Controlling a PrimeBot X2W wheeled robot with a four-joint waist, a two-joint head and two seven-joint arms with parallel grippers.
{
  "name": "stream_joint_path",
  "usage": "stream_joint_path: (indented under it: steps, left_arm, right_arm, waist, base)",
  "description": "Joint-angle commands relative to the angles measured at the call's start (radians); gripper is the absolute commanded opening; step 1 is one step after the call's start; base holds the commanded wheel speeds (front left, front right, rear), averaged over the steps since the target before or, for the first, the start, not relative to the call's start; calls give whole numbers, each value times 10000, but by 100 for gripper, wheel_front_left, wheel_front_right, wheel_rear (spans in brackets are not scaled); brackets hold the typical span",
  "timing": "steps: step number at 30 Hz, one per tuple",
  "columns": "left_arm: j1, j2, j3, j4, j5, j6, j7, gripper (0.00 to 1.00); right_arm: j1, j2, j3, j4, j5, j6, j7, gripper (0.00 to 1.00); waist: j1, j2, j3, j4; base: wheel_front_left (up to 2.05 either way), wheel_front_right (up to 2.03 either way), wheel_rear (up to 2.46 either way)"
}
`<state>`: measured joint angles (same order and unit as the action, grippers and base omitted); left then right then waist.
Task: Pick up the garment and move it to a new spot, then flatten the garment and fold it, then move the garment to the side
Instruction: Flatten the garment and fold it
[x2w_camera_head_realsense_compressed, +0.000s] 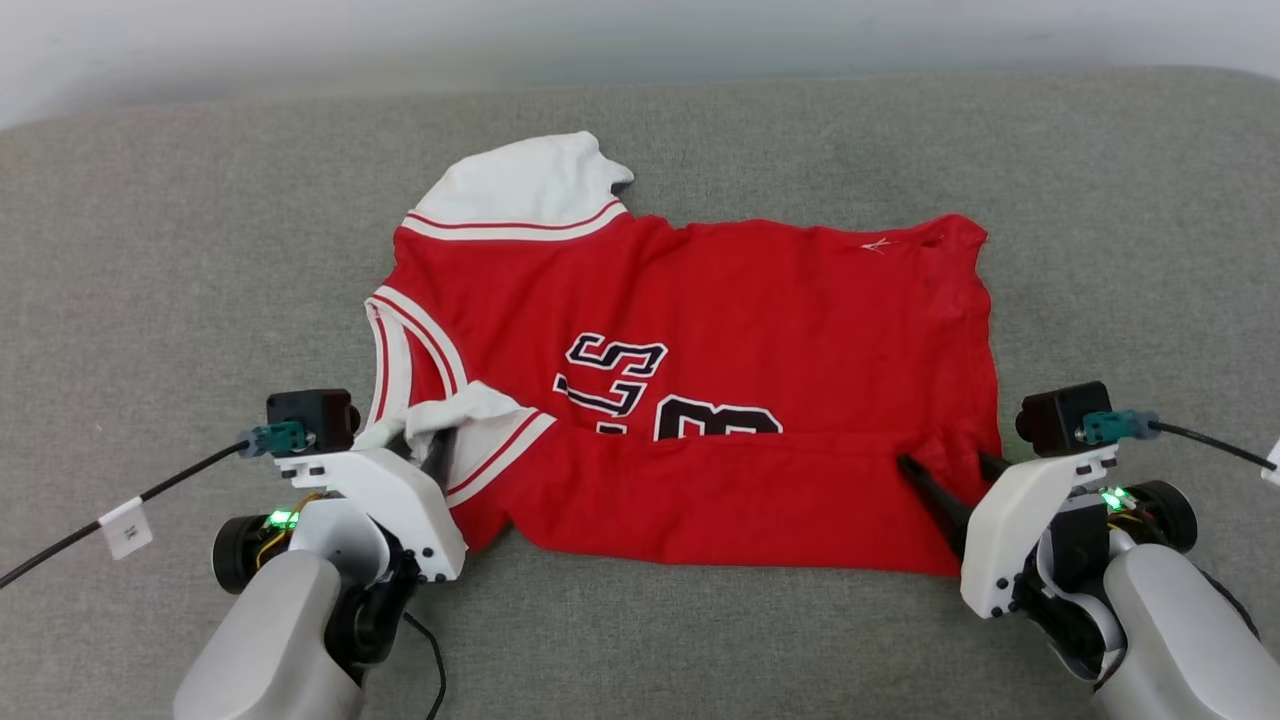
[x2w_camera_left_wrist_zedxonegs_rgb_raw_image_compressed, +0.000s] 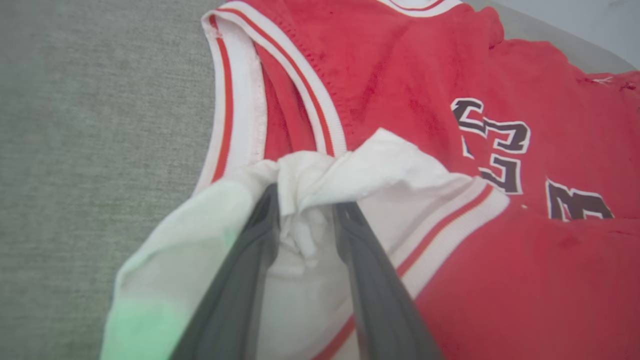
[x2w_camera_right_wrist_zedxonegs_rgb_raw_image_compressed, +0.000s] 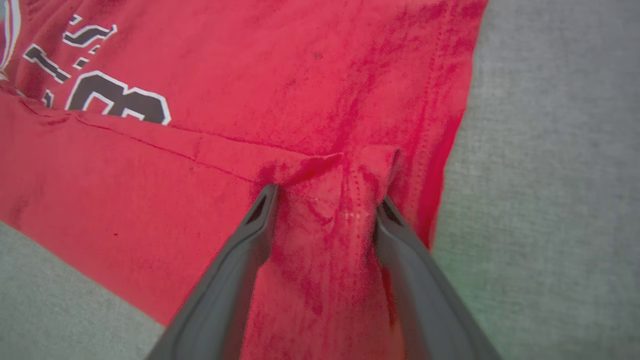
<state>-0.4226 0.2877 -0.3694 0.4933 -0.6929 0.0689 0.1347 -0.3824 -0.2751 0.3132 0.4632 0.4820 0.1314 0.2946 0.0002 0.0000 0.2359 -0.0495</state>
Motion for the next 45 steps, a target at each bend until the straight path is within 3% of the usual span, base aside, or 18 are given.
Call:
stream_joint_path:
  steps: [1, 8, 14, 23, 28, 33, 37, 38, 39, 40, 45]
  left_arm:
    - [-75, 6, 110, 126, -69, -36, -190, 100]
    - [530, 434, 401, -270, -116, -13, -698, 100]
    - [1308, 1285, 325, -1769, -72, 266, 303, 100]
    - [2141, 2641, 155, -3790, -682, 790, 3494, 100]
    - [2367, 3102, 265, -4202, -1013, 1224, 4666, 100]
    - [2442, 3181, 319, -3927, -1214, 1500, 5181, 100]
    - [2464, 2877, 98, -3478, -1589, 1365, 5583, 100]
    - [2482, 2768, 32, -3376, -1679, 1322, 5658, 52]
    - [2481, 2653, 6, -3293, -1760, 1276, 5682, 20]
    - [2494, 2544, -28, -3206, -1866, 1187, 5713, 0]
    - [2405, 2411, 32, -2966, -1886, 908, 5254, 0]
  right_arm:
    - [53, -55, 82, 20, 100, -13, -388, 100]
    - [481, -273, 318, -713, 418, -11, -3015, 100]
    - [1142, -268, -335, -1663, -165, -11, -4384, 100]
    - [2166, 358, -1745, -3540, -1135, -11, -4159, 100]
    - [2429, 771, -2129, -4542, -1463, -11, -3838, 100]
    - [2367, 991, -2180, -4996, -1567, -11, -3734, 100]
    - [2309, 1034, -2214, -5078, -1548, -11, -3692, 100]
    - [2294, 1022, -2220, -5086, -1544, -11, -3678, 100]
    - [2275, 1002, -2235, -5091, -1530, -11, -3658, 100]
    - [2256, 977, -2259, -5097, -1510, -11, -3653, 100]
    - [2397, 847, -2451, -4990, -1280, -11, -3194, 100]
  waist:
    - [-2, 0, -154, -21]
    - [-2, 0, -967, -153]
    - [-2, 0, -1556, -195]
    - [-2, 0, -1290, -391]
    - [-2, 0, -639, -685]
    - [-2, 0, -59, -935]
    - [-2, 0, 152, -1007]
    - [-2, 0, 174, -1014]
    - [-2, 0, 189, -1015]
    - [-2, 0, 189, -1009]
    - [-2, 0, -27, -887]
  base:
    - [0, 0, 0]
    - [0, 0, 0]
    - [0, 0, 0]
    - [0, 0, 0]
    - [0, 0, 0]
    - [0, 0, 0]
    - [0, 0, 0]
    - [0, 0, 0]
    - [0, 0, 0]
    - [0, 0, 0]
    - [0, 0, 0]
